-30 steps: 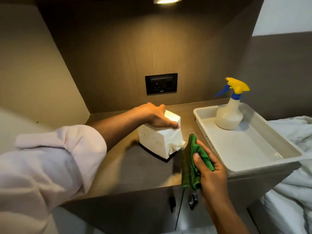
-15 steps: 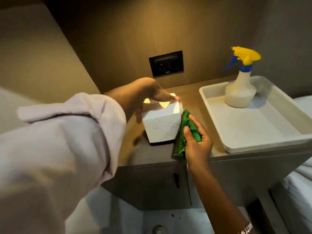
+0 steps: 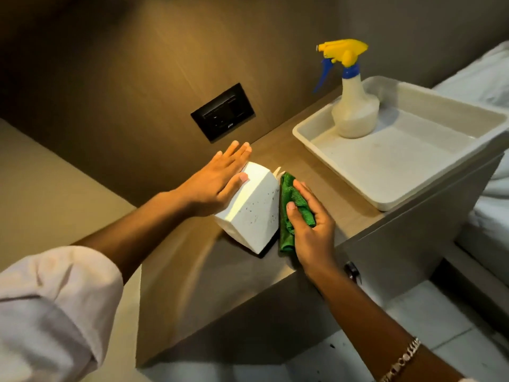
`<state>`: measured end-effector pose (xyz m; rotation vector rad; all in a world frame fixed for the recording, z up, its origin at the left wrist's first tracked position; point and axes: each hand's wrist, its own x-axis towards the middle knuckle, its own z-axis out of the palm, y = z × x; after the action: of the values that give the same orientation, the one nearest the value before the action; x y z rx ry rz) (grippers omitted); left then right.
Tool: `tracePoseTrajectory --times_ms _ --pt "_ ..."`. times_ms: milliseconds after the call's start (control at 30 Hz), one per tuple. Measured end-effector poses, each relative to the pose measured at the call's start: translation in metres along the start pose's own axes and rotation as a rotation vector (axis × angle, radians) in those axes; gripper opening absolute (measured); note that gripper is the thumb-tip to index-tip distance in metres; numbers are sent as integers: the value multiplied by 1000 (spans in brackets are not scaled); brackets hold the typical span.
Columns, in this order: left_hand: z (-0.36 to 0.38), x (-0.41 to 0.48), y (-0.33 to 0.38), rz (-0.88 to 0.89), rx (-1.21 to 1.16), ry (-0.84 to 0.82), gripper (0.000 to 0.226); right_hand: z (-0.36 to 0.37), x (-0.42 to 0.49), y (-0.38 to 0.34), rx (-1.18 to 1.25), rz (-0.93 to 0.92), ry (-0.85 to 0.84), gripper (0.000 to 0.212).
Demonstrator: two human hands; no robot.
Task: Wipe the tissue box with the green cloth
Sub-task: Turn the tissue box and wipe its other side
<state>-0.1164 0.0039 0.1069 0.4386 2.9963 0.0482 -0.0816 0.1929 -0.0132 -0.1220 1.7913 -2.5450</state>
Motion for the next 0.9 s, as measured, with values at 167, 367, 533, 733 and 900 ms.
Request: tracePoseTrajectory --times_ms 167,367,533,733,900 --pt "32 35 -57 347 -9 -26 65 79 -7 57 -106 -130 333 48" --pt "27 37 -52 414 -52 19 64 126 -44 59 -135 -253 460 53" --pt "26 39 -57 432 -106 19 66 141 -22 29 -165 -454 476 48" --pt "30 40 -56 412 -68 40 68 118 7 42 -219 -387 577 46" --pt "30 40 -53 390 -53 47 64 126 -22 61 -230 -279 572 49"
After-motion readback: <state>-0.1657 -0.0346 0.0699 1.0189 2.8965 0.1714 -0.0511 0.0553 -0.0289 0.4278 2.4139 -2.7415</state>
